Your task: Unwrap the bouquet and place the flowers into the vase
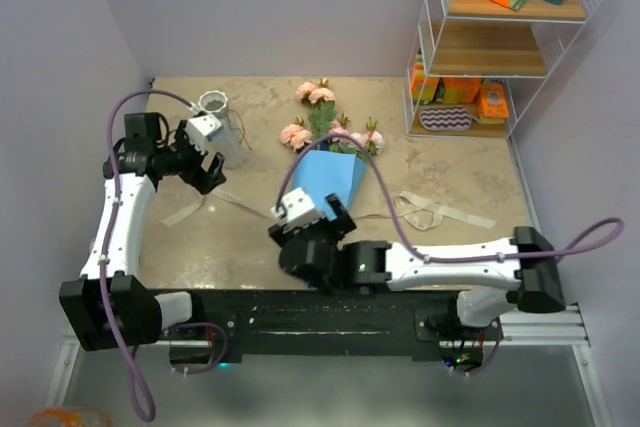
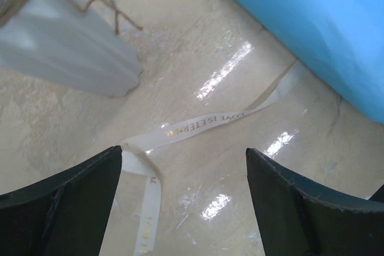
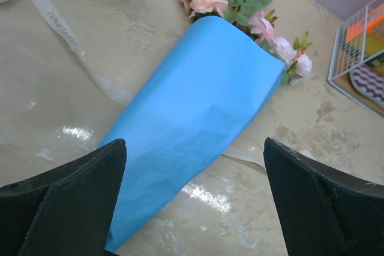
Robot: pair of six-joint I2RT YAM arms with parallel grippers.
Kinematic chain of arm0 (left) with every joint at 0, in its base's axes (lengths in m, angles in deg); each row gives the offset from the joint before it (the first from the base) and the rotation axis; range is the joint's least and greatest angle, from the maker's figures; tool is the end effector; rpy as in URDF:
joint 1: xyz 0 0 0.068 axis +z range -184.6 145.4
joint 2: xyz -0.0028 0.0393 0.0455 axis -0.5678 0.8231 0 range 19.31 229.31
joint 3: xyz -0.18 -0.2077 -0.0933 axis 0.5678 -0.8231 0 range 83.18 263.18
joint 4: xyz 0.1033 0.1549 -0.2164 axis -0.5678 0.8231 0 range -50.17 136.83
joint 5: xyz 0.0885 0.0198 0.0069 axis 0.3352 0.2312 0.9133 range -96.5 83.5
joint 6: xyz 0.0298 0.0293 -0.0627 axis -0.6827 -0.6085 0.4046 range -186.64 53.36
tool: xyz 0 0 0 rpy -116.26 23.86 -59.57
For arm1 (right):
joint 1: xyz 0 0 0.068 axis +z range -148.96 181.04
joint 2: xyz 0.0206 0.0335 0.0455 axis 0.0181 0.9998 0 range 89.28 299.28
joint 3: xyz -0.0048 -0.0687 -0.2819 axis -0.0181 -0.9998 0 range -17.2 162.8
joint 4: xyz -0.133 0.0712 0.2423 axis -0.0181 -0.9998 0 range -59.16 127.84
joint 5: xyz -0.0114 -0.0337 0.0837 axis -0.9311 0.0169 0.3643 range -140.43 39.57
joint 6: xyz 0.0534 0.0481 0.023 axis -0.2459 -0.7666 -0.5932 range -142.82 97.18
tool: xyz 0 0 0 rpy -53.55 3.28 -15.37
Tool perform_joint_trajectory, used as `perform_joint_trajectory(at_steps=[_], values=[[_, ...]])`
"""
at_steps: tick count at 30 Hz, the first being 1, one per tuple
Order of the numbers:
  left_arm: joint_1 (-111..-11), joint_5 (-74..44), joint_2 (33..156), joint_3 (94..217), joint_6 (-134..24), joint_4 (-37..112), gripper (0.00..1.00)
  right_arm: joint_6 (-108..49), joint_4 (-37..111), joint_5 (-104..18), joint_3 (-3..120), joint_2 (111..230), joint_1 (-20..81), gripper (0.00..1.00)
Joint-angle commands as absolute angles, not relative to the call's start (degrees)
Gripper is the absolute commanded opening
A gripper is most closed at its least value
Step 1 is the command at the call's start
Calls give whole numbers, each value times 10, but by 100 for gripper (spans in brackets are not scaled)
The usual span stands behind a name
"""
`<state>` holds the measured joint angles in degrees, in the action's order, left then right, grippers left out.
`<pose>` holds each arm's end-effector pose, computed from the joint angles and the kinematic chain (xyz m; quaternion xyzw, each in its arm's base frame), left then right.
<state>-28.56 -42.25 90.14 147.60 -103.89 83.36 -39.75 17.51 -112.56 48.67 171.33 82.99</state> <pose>0.2860 -0.0070 0.3132 0.3418 0.8329 -0.1477 0.4095 0.1035 0.3296 0.3133 -0.2155 0.7699 -0.0068 0.6007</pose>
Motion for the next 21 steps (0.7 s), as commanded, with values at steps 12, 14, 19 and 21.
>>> perform_joint_trajectory(at_steps=[12, 14, 19, 21], values=[[-166, -447, 885, 1455, -1030, 843, 89, -316, 83, -1267, 680, 2038, 921, 99], [-161, -453, 888, 1460, -1032, 844, 89, -346, 20, -1293, 709, 2082, 922, 99], [-156, -468, 891, 1465, -1030, 844, 89, -388, -78, -1362, 748, 2134, 918, 99], [-154, -475, 891, 1463, -1029, 840, 89, -480, -162, -1387, 784, 2167, 904, 99]])
